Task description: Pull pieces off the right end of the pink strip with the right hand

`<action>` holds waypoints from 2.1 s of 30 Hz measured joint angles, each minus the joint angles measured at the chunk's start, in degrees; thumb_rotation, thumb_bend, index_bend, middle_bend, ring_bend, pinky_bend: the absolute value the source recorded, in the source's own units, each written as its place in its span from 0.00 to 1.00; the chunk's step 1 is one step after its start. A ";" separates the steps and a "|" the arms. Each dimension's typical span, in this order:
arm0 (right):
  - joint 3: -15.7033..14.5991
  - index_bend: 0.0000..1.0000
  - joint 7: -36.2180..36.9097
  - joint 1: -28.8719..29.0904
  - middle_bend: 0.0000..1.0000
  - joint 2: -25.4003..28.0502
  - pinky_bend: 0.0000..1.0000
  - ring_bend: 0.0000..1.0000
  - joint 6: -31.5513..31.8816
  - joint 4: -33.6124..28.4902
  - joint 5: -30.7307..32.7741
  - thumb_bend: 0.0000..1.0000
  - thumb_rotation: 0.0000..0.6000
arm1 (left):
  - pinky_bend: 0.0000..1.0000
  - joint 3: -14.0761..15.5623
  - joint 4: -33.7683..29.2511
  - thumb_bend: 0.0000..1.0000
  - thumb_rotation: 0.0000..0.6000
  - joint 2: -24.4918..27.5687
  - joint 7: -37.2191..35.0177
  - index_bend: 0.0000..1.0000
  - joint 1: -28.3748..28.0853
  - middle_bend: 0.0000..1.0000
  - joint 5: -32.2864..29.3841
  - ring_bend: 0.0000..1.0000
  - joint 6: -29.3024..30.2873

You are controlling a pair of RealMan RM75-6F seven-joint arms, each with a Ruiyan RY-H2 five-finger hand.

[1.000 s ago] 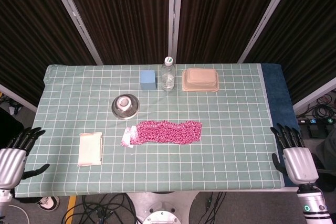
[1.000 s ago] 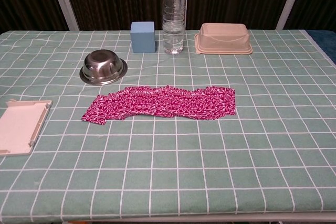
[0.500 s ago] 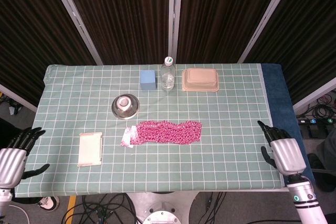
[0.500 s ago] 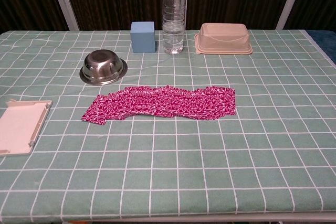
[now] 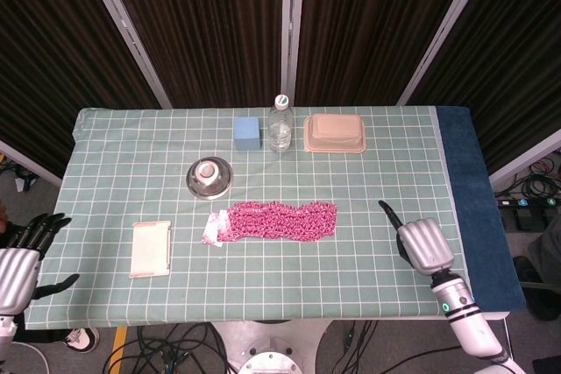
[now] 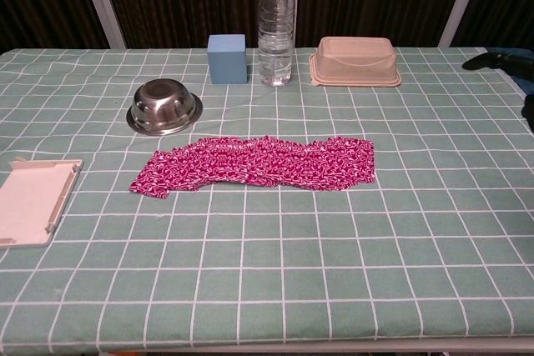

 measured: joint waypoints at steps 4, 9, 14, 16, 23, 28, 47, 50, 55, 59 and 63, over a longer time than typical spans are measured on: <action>-0.04 0.10 -3.09 1.98 0.88 -2.43 0.77 0.83 -2.95 0.36 3.11 1.00 1.00 | 0.22 0.02 0.55 0.00 1.00 -0.01 -0.70 0.15 0.14 0.12 -0.17 0.08 0.11; -0.03 0.10 -7.18 4.41 0.89 -5.14 0.77 0.83 -6.55 0.51 8.97 1.00 1.00 | 0.22 0.07 1.15 0.00 1.00 0.08 -1.51 0.15 0.39 0.12 -0.34 0.08 0.32; 0.37 0.09 -11.07 7.18 0.89 -7.53 0.77 0.84 -9.67 0.93 17.04 1.00 1.00 | 0.22 -0.62 0.55 0.00 1.00 -0.26 -0.80 0.15 -0.29 0.12 -1.17 0.08 -0.70; 0.53 0.06 -13.48 8.77 0.89 -8.62 0.77 0.84 -10.64 1.11 21.26 1.00 1.00 | 0.22 -1.36 -0.54 0.00 1.00 -0.52 0.75 0.15 -0.88 0.12 -2.58 0.08 -1.60; 0.49 0.00 -21.33 14.43 0.89 -12.66 0.77 0.84 -11.08 1.72 33.02 1.00 1.00 | 0.22 -1.99 -1.06 0.00 1.00 -0.54 1.09 0.15 -1.22 0.12 -4.12 0.08 -2.46; 0.34 0.00 -23.55 18.02 0.89 -14.61 0.77 0.84 -11.20 2.60 38.61 1.00 1.00 | 0.22 -1.73 -0.15 0.00 1.00 -0.28 -0.26 0.15 -0.83 0.12 -4.08 0.08 -2.16; -2.77 0.00 -24.41 26.41 0.89 -15.83 0.78 0.84 -10.66 3.68 51.61 1.00 1.00 | 0.22 -0.90 2.24 0.00 1.00 0.35 -3.62 0.15 0.25 0.12 -3.08 0.08 -1.06; -3.74 0.00 -23.61 26.39 0.89 -14.92 0.78 0.84 -10.26 3.57 51.88 1.00 1.00 | 0.22 -0.98 2.21 0.00 1.00 0.16 -3.58 0.15 0.19 0.12 -2.98 0.08 -0.99; -5.42 0.00 -21.43 25.33 0.89 -12.44 0.78 0.84 -8.91 2.51 51.25 1.00 1.00 | 0.22 -1.01 2.23 0.00 1.00 -0.24 -3.28 0.15 -0.09 0.12 -2.96 0.08 -1.50; -6.88 0.00 -19.34 24.13 0.89 -10.52 0.78 0.84 -8.50 2.00 50.59 1.00 1.00 | 0.22 -1.12 1.99 0.00 1.00 -0.45 -2.71 0.15 -0.40 0.12 -3.05 0.08 -1.92; -8.04 0.00 -17.12 23.09 0.89 -9.24 0.78 0.84 -8.87 2.41 50.02 1.00 1.00 | 0.22 -1.21 1.58 0.00 1.00 -0.62 -2.01 0.15 -0.62 0.12 -3.21 0.08 -2.28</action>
